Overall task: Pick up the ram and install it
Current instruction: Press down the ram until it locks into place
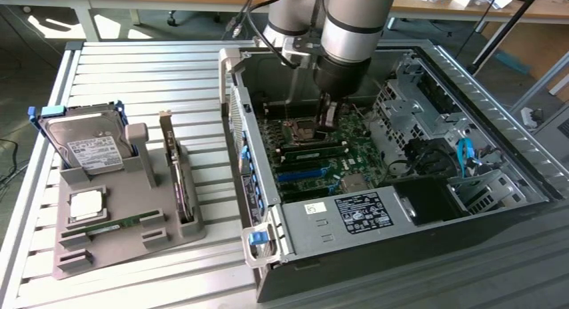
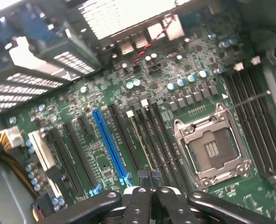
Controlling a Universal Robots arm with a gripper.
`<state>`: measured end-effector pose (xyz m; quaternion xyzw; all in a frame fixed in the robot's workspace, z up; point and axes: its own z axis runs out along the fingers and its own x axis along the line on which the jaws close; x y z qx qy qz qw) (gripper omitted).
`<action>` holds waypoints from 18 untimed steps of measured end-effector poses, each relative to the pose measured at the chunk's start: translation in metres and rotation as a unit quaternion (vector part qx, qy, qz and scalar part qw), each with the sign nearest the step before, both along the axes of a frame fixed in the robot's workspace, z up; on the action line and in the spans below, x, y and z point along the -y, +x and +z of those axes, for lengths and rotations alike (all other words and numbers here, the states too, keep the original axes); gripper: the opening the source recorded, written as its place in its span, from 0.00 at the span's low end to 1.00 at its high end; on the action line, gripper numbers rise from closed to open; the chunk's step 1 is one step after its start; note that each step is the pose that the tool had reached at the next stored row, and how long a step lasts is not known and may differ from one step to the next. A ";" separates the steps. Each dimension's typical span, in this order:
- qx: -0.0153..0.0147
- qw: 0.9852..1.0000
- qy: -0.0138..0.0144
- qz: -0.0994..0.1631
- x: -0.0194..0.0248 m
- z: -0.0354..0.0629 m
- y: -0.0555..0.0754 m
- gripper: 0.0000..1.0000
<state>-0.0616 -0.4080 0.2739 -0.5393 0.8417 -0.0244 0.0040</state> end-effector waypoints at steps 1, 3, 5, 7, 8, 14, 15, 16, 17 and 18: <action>0.000 1.000 0.000 -0.009 0.0000 -0.0001 0.000 0.11; 0.000 0.999 0.000 -0.040 0.0000 -0.0005 0.000 0.11; 0.000 0.998 0.000 -0.064 0.0000 -0.0007 0.000 0.11; 0.000 0.996 0.000 -0.087 0.0000 -0.0010 0.000 0.11; 0.000 0.995 0.000 -0.096 0.0000 -0.0011 0.000 0.11; 0.000 0.989 0.000 -0.150 0.0000 -0.0016 0.000 0.11; 0.000 0.987 0.000 -0.159 0.0000 -0.0017 0.000 0.11; 0.000 0.985 0.000 -0.172 0.0000 -0.0018 0.000 0.11; 0.000 0.982 0.000 -0.190 0.0000 -0.0020 0.000 0.11; 0.000 0.979 0.000 -0.204 0.0000 -0.0021 0.000 0.11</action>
